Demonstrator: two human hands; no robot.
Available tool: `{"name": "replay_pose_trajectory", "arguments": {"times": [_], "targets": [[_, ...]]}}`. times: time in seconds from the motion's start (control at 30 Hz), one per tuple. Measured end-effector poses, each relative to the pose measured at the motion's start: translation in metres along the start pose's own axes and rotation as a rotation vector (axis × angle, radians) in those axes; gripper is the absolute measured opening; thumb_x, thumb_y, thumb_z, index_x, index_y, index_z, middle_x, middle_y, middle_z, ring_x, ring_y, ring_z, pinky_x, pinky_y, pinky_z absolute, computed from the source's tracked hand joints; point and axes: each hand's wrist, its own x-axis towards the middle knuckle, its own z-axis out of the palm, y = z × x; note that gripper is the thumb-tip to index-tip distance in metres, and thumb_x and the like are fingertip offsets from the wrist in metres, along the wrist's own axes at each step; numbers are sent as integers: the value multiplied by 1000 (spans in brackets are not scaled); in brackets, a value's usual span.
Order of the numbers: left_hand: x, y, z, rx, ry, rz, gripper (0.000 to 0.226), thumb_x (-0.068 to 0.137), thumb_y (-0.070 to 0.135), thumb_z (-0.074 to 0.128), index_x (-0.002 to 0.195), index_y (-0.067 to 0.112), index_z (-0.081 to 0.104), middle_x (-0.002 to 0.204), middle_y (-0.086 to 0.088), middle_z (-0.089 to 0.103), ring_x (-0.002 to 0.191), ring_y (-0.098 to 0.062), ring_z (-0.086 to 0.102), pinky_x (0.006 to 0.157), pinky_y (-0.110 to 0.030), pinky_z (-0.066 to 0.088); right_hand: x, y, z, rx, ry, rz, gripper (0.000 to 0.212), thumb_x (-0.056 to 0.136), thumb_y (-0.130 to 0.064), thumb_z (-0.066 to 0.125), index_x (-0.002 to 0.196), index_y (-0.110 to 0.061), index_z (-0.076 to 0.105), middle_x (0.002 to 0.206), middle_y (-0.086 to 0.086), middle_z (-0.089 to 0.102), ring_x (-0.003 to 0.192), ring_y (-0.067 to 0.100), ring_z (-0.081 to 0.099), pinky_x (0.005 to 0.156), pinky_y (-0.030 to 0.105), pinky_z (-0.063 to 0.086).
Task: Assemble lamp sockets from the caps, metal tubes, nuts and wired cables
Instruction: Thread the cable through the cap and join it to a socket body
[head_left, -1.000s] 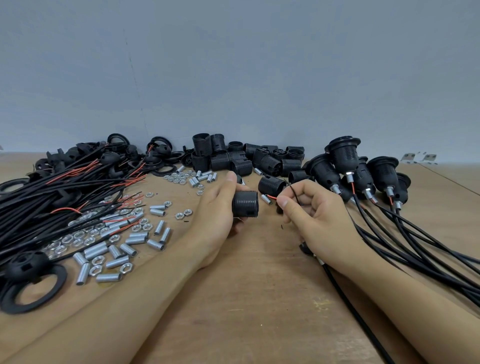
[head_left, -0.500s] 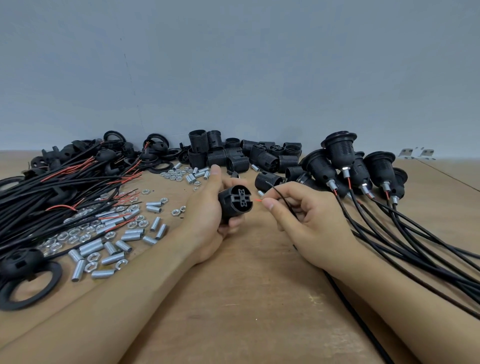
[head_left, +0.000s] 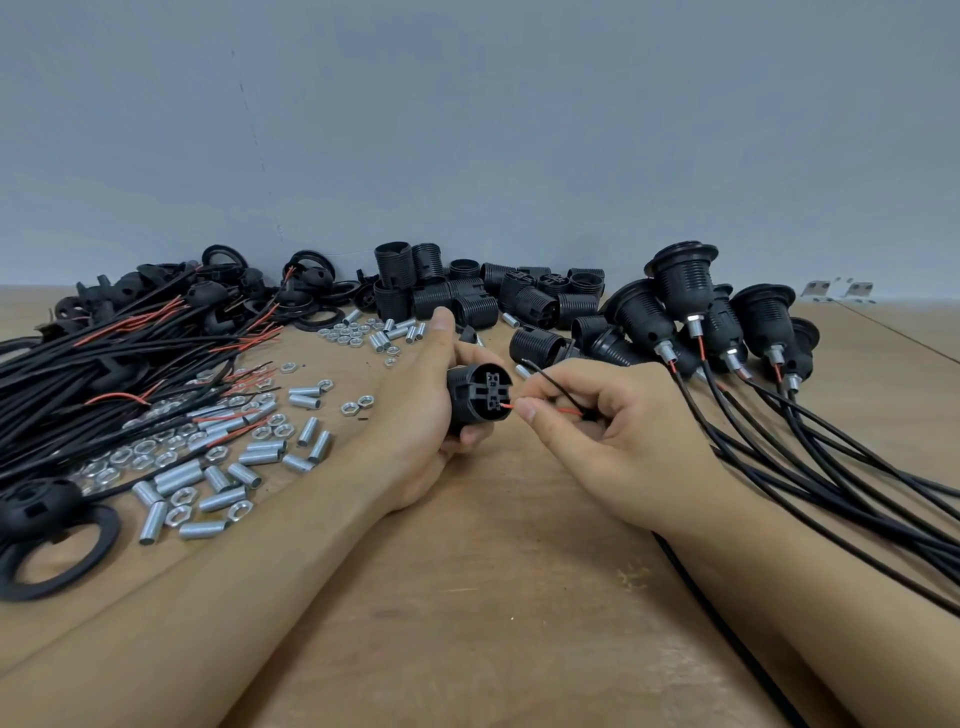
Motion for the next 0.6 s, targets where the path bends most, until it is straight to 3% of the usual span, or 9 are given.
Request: {"name": "replay_pose_trajectory", "arguments": {"times": [0.3, 0.47, 0.6], "targets": [[0, -2, 4, 33, 30, 69, 64, 105, 48, 32, 62, 13, 63, 48, -9, 55, 31, -14, 38, 35, -13, 25, -1, 1, 0, -89, -40, 12, 9, 91, -11, 67, 82, -13, 70, 53, 0, 55, 47, 20, 50, 52, 42, 46], [0, -4, 4, 55, 60, 80, 61, 106, 48, 32, 66, 12, 60, 47, -6, 55, 32, -14, 37, 36, -14, 24, 0, -1, 4, -244, 1, 28, 9, 90, -16, 68, 81, -14, 69, 49, -10, 50, 47, 14, 48, 46, 28, 41], [0, -5, 6, 86, 72, 101, 64, 107, 45, 32, 58, 17, 63, 46, -8, 53, 33, -15, 39, 36, -15, 24, -1, -4, 5, -250, -6, 43, 11, 90, -15, 68, 79, -16, 66, 46, -9, 46, 48, 16, 47, 46, 19, 33]]}}
